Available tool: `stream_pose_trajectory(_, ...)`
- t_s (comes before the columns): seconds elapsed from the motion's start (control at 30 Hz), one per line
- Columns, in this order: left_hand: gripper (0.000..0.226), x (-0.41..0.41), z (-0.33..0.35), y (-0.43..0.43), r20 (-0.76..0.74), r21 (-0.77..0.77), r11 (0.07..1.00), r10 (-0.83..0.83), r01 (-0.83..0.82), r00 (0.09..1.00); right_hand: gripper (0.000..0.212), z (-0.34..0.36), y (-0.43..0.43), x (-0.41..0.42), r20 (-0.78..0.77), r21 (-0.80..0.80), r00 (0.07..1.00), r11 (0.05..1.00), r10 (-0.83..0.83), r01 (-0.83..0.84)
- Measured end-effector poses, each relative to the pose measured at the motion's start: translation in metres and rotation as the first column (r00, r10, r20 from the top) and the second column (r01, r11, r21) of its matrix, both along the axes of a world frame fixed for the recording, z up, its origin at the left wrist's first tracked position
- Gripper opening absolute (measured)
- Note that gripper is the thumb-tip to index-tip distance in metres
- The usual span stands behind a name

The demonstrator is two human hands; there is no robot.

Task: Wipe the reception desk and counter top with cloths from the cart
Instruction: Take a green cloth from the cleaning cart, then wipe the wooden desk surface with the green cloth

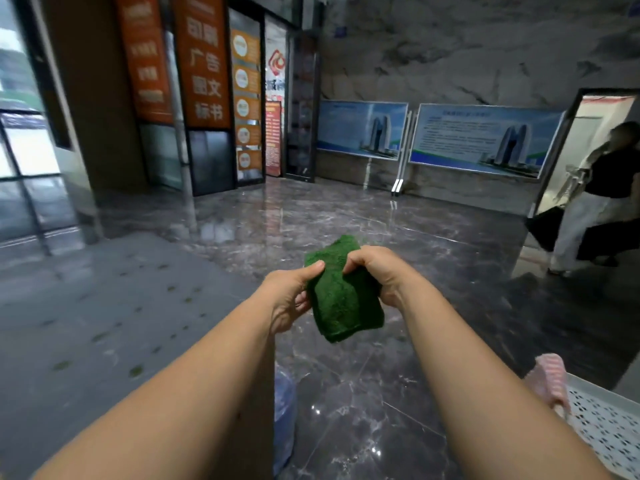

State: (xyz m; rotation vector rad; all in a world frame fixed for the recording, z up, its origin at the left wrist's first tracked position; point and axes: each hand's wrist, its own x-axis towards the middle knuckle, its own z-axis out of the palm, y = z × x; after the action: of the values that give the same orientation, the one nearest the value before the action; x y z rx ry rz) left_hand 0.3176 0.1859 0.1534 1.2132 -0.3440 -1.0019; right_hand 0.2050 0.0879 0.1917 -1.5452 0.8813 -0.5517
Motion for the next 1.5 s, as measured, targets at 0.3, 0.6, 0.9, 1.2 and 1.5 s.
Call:
stream_pose_trajectory(0.3, 0.033, 0.059, 0.023, 0.117, 0.283, -0.079, 0.912, 0.408, -0.403, 0.868, 0.017, 0.015, 0.061, 0.090, -0.078, -0.192, 0.894, 0.873, 0.442, -0.448)
stream_pose_trajectory(0.6, 0.017, 0.052, 0.006, 0.258, 0.741, -0.059, 0.683, 0.518, -0.728, 0.426, 0.016, 0.002, 0.165, 0.136, -0.094, -0.264, 0.658, 0.618, 0.747, -0.740)
stream_pose_trajectory(0.9, 0.014, 0.026, -0.028, 0.406, 0.743, -0.003, 0.472, 0.591, -0.882, 0.314, 0.021, -0.038, 0.305, 0.161, -0.119, -0.239, 0.377, 0.342, 0.919, -0.909)
stream_pose_trajectory(1.2, 0.019, 0.045, -0.107, 0.506, 0.618, 0.288, 0.531, 0.532, -0.797, 0.578, 0.031, -0.133, 0.406, 0.202, -0.351, -0.124, 0.306, 0.280, 0.885, -0.952)
stream_pose_trajectory(1.5, 0.020, 0.112, -0.195, 0.549, 0.503, 0.459, 0.608, 0.423, -0.648, 0.753, 0.047, -0.217, 0.456, 0.251, -0.555, -0.036, 0.400, 0.459, 0.729, -0.888)
